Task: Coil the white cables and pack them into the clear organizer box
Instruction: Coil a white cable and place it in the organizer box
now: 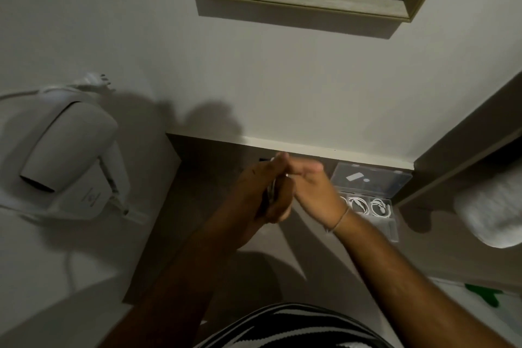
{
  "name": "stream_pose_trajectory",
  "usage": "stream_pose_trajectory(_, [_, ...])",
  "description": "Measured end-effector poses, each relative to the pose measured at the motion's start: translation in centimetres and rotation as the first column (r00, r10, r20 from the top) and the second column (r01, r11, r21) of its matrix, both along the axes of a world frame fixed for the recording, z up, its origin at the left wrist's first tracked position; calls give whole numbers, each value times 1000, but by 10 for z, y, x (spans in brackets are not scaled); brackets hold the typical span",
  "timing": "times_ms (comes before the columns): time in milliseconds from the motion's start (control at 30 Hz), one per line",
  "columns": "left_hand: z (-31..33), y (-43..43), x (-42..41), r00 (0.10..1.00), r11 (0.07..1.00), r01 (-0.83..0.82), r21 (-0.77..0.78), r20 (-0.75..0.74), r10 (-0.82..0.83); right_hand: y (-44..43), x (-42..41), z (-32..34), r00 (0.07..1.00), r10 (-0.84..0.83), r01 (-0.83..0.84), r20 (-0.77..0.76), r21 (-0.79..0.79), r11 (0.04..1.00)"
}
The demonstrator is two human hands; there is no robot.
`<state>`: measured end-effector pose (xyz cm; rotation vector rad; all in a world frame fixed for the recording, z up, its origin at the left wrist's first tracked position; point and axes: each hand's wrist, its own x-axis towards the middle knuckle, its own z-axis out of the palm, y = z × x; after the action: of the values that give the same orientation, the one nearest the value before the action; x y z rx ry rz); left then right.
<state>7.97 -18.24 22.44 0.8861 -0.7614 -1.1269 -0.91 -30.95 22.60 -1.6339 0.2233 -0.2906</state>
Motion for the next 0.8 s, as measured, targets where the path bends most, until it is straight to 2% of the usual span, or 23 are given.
stream_pose_trajectory(100, [7,-3,5,981,983,-185,5,53,185,21,-18,-21,988,41,-58,-151,-110,992])
stream_pose_trajectory(200, [2,-2,9,860,901,-433,16,306,408,16,-30,-3,964,154,-211,-218,-271,939])
stream_pose_trajectory(267, [-2,0,6,778,870,-487,74,489,394,3,-32,20,947,213,-298,-240,-405,865])
stream_pose_trajectory(333, [-5,0,-2,758,886,-447,124,577,302,-7,-31,49,947,222,-315,-233,-531,787])
stream_pose_trajectory(400, [-6,1,-14,805,905,-381,188,549,224,-17,-29,75,964,187,-264,-187,-620,739])
stream_pose_trajectory(467, [-2,2,-23,870,885,-353,302,455,192,-28,-25,89,990,98,-138,-98,-626,768])
stream_pose_trajectory(533, [3,2,-26,948,909,-238,342,287,140,-36,-19,90,1000,17,-19,-10,-592,806])
stream_pose_trajectory(633, [12,-1,-24,1000,984,-17,180,24,13,-35,-8,72,996,-60,80,60,-440,894])
stream_pose_trajectory(733, [13,4,-23,998,997,-57,44,6,57,-19,-5,41,997,-67,73,33,-232,970])
stream_pose_trajectory(800, [13,9,-20,996,997,-73,-16,51,74,0,-11,18,997,-63,53,-43,-205,977])
